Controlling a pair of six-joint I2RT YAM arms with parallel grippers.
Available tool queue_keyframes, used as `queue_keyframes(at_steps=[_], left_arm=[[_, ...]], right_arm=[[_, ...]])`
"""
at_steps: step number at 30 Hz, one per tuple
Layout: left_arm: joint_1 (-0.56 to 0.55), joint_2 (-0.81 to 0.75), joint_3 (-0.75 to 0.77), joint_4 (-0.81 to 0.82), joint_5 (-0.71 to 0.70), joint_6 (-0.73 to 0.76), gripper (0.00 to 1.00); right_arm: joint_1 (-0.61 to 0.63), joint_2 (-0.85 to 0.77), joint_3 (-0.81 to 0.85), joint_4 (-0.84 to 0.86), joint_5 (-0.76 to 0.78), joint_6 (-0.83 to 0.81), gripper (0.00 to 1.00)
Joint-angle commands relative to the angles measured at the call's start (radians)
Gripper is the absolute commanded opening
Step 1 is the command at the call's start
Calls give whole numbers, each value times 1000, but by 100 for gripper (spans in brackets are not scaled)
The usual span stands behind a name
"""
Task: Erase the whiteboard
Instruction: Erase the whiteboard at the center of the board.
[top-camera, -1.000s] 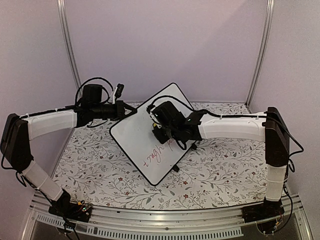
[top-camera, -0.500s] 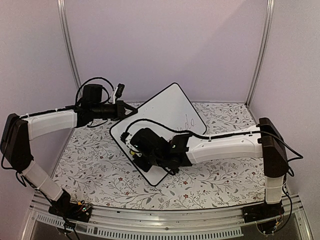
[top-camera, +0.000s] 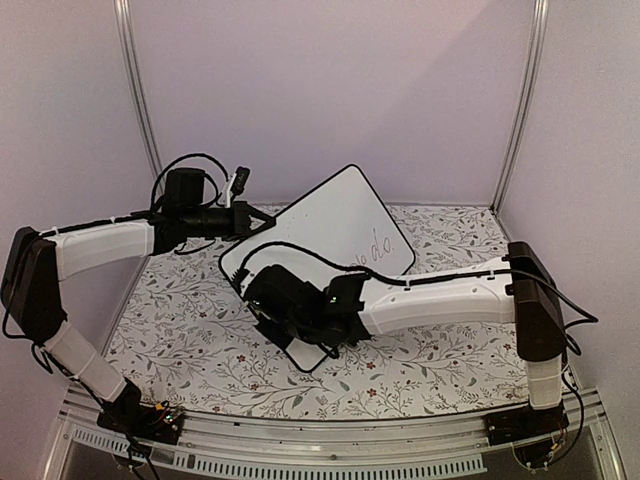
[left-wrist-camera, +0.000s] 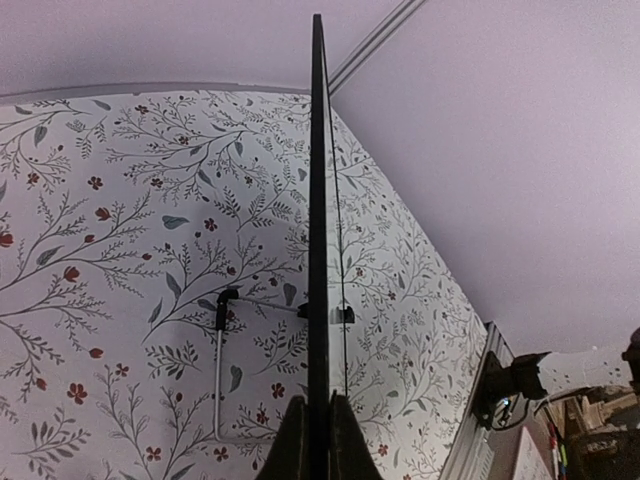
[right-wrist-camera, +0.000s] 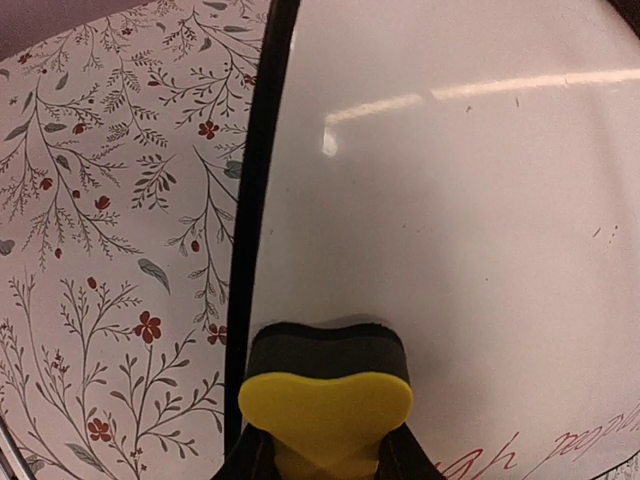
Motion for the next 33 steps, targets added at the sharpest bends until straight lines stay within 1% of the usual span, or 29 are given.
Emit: queue_keyframes(at_steps=[1,4,6,9,13,18,27,33], left_arm=[[-13,-32,5,47,32,13,0],[-13,-28,5,47,33,13,0],[-13,-27,5,47,34,13,0],[-13,-26,7,46,33,15,0],[-13,-23,7,45,31,15,0],[-12,-20,7,45,32,15,0],[-13,-20,7,45,32,15,0],[-13,-24,7,45,34,15,0]], right_arm=[[-61,-9,11,-36,101,18,0],[-93,-39,9,-30,105,13,0],[-96,-65,-14,21,83,-12,0],[-93,-121,-65,118,0,-66,0],[-72,-158,-113,219,-35,-88,0],[-32,-145,-170,317,-39,-94,0],[-21,-109,-221,359,-49,-40,0],[-21,-100,-254,369,-69,-33,0]])
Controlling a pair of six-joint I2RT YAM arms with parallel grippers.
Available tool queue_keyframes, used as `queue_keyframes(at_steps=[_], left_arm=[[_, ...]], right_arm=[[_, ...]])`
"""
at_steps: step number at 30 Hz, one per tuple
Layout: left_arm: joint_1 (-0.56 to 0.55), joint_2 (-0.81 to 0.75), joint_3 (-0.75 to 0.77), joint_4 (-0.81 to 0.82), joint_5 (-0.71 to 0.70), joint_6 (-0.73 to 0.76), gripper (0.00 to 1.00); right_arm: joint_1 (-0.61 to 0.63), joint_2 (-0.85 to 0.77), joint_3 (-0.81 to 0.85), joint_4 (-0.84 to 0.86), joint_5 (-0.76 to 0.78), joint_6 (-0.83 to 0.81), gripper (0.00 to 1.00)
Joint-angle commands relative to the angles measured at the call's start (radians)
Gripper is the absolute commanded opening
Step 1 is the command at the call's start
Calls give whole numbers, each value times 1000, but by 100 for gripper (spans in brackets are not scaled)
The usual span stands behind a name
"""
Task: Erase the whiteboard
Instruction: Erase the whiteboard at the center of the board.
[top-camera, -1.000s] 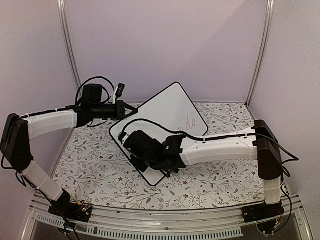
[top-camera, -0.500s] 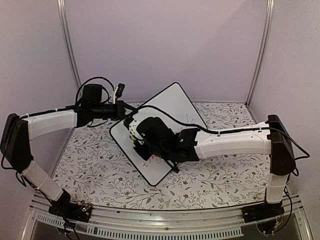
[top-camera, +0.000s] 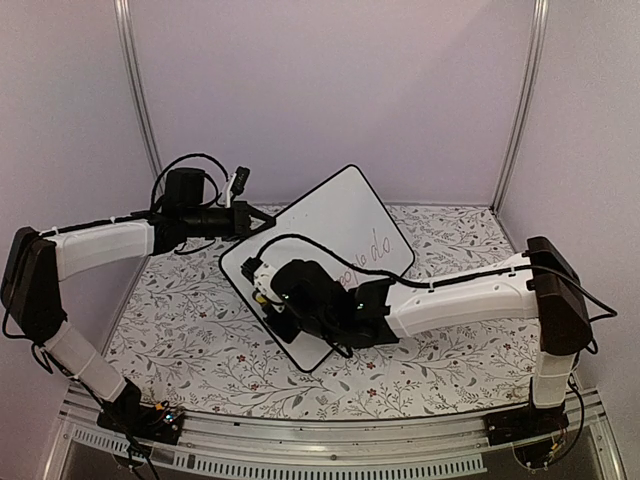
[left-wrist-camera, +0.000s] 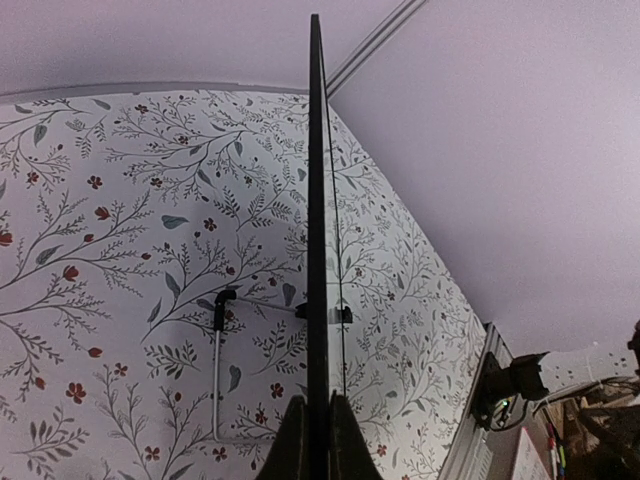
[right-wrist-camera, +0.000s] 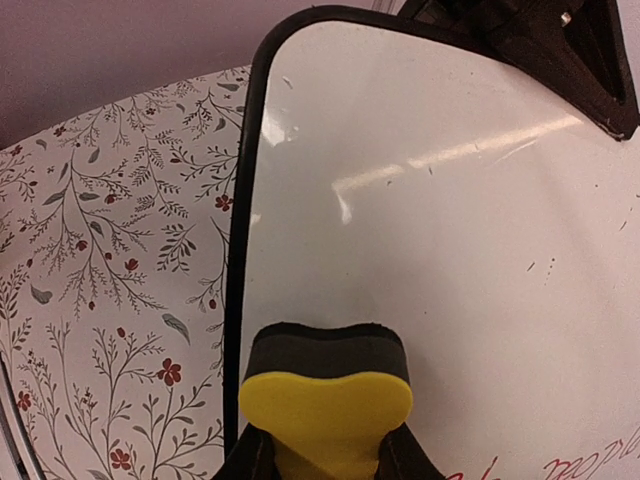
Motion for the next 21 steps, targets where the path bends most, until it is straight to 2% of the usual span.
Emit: queue_keyframes(at_steps=[1,21], left_arm=[[-14,-25,7,44,33,19,0],[-13,-30,5,44,32,20,0]], right_arm=[[-3,28,-33,39,-18,18,0],[-2,29,-159,66,-27,115,0]])
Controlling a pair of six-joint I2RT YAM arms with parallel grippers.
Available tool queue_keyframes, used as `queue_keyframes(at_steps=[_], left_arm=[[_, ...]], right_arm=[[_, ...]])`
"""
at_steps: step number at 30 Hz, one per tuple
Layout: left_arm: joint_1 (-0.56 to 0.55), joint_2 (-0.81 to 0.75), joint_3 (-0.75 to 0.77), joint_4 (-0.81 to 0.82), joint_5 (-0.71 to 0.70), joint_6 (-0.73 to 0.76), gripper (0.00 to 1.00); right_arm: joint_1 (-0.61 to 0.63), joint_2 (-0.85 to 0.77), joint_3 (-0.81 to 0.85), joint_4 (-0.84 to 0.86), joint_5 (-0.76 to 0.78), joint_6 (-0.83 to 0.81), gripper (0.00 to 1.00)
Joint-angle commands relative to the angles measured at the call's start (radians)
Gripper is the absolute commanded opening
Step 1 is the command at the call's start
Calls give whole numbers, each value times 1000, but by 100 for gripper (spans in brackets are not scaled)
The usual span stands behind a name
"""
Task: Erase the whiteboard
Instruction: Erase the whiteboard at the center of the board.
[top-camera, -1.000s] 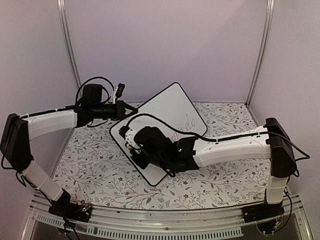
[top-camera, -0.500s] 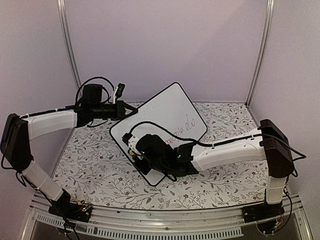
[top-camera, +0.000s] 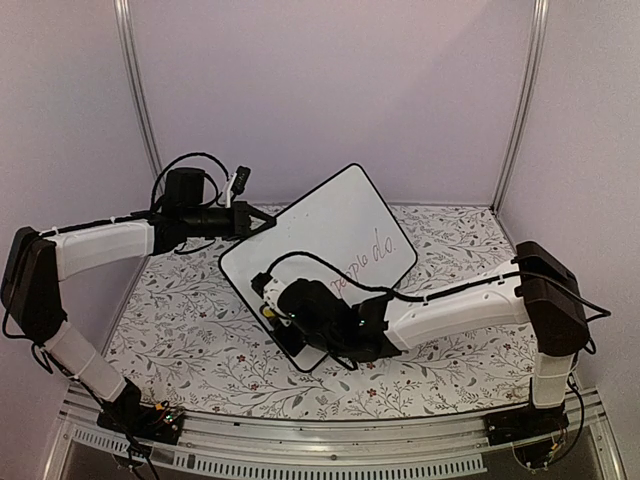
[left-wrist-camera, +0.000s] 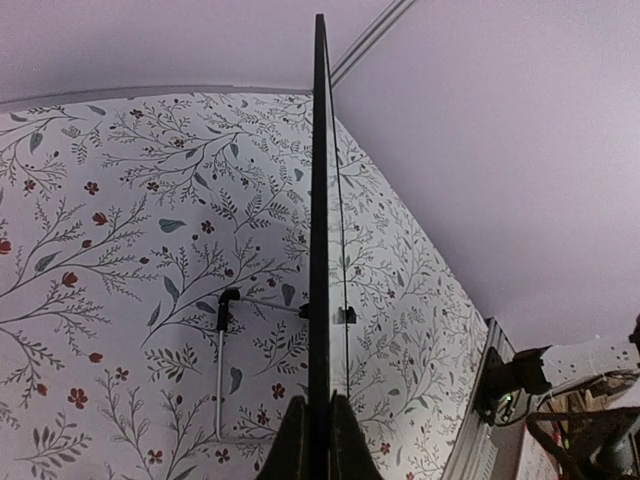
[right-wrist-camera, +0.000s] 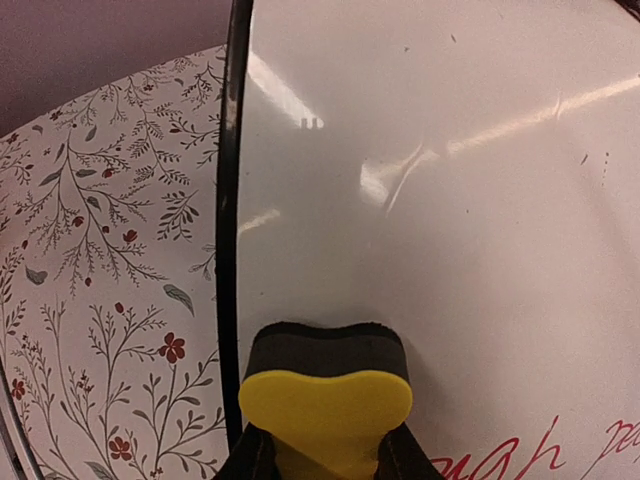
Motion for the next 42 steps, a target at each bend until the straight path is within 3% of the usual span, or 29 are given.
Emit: queue_keyframes(at_steps=[1,13,32,42], left_arm=[[-13,-28,5,41,23,3,0],[-13,-25,5,41,24,3,0],[-13,-26,6,41,25,5,0],[-9,-24,8,41,29,2,0]], right_arm=[[-3,5,-60,-30,-16,39,0],[4,-41,-131,-42,-1,77,0],[-44,23,105,-14,37,-126,0],[-38,23,51,-28,-18,-81,0]])
